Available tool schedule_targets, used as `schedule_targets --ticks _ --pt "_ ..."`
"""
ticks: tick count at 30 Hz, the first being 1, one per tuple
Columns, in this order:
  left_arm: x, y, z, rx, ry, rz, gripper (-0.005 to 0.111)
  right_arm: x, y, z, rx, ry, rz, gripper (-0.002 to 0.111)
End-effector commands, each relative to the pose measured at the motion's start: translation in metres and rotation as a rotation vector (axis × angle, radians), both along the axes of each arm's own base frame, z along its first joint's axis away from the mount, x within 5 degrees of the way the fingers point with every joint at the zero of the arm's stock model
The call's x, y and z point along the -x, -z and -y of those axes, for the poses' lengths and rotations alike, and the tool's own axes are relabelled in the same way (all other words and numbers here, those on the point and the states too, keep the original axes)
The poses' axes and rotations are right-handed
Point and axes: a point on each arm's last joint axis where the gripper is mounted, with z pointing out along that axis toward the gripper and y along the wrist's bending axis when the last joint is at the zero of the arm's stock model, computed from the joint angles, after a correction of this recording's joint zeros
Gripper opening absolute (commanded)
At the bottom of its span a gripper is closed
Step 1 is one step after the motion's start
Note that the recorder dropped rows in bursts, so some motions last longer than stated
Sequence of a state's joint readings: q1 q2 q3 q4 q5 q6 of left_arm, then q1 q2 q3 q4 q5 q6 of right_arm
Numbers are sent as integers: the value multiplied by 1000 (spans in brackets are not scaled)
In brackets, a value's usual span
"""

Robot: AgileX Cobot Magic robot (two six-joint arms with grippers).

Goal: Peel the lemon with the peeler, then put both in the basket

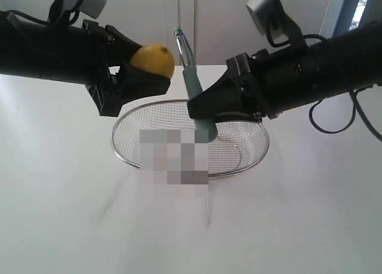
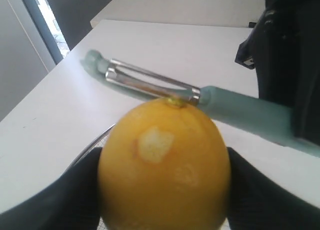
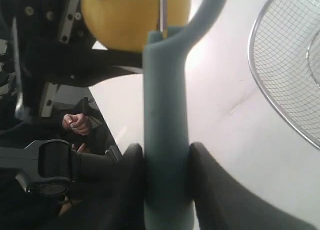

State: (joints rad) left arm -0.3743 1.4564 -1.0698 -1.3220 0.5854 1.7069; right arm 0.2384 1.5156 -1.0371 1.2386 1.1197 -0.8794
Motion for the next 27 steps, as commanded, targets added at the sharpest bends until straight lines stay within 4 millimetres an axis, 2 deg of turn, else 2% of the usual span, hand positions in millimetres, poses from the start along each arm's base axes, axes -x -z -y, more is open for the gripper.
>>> schedule_targets --ticks 1,10,27 --pt "4 -7 3 37 15 -5 0 -7 12 1 10 7 -30 0" --pt "4 -7 3 37 15 -5 0 -10 35 -10 28 -20 -108 0" --pt "4 -7 3 37 15 -5 0 -6 33 -15 -32 -74 -152 0"
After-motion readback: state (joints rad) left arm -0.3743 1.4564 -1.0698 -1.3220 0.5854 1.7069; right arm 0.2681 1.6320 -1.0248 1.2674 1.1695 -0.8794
